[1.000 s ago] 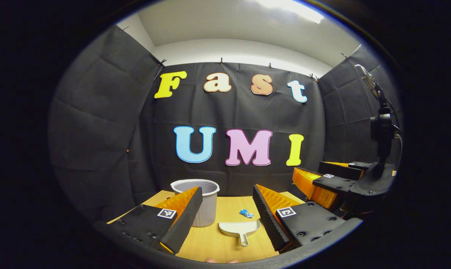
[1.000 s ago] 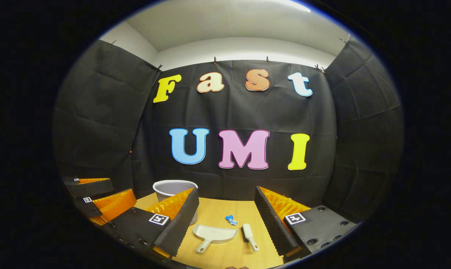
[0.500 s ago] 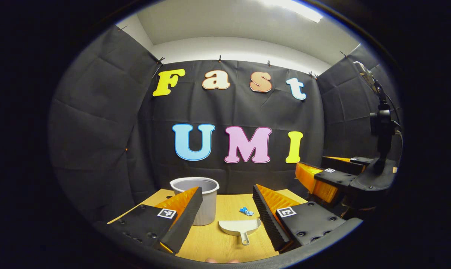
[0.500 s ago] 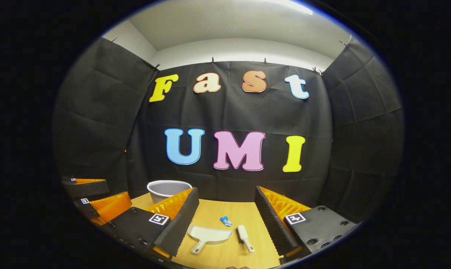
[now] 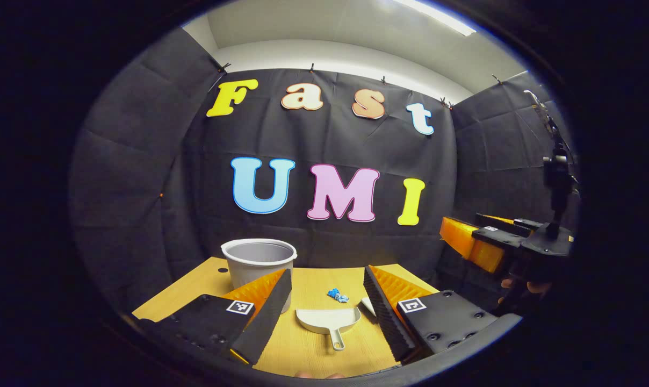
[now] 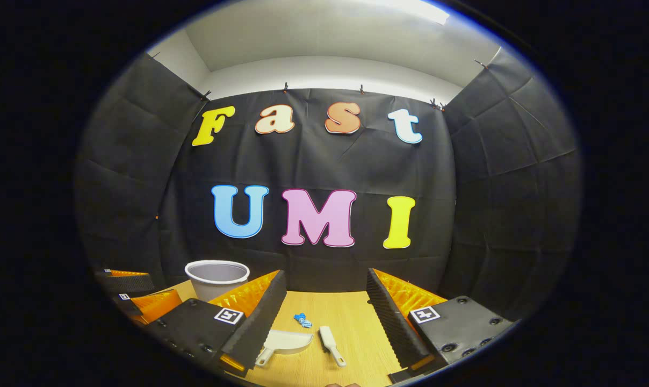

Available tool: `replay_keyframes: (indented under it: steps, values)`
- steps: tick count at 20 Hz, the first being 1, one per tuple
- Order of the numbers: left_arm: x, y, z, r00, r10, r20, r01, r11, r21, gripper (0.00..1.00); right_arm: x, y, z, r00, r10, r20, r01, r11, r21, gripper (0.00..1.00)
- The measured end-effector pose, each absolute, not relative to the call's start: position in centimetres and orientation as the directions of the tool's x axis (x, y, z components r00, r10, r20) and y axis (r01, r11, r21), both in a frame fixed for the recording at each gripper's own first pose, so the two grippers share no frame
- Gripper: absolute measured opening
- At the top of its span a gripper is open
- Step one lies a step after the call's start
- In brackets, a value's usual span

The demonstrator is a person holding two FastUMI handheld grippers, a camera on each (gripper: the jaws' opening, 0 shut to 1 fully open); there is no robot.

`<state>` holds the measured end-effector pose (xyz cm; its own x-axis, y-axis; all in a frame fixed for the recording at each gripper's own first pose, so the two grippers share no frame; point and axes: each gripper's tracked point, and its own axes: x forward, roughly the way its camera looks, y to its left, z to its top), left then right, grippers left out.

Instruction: Pick up the small broom and dustpan from the desktop, sweep the trash into the dustpan with the broom, and then empty the trash into the garbage bin.

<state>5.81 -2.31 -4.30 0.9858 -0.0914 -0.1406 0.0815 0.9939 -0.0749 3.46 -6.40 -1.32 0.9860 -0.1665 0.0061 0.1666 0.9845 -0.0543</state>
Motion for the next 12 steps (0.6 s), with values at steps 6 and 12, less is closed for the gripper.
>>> replay_keyframes:
  steps: [6, 12]
  values:
    - [11.4, -2.4, -7.7, 0.951, -0.089, -0.295, 0.046, 0.988, -0.147, 0.80, 6.2, -7.3, -2.6, 0.986, -0.164, -0.033, 0.162, 0.985, -0.058, 0.96]
    - [16.6, -5.9, -17.3, 0.672, -0.178, -0.719, 0.027, 0.976, -0.217, 0.81, 9.2, -7.4, -3.8, 0.993, -0.108, -0.057, 0.104, 0.993, -0.057, 0.94]
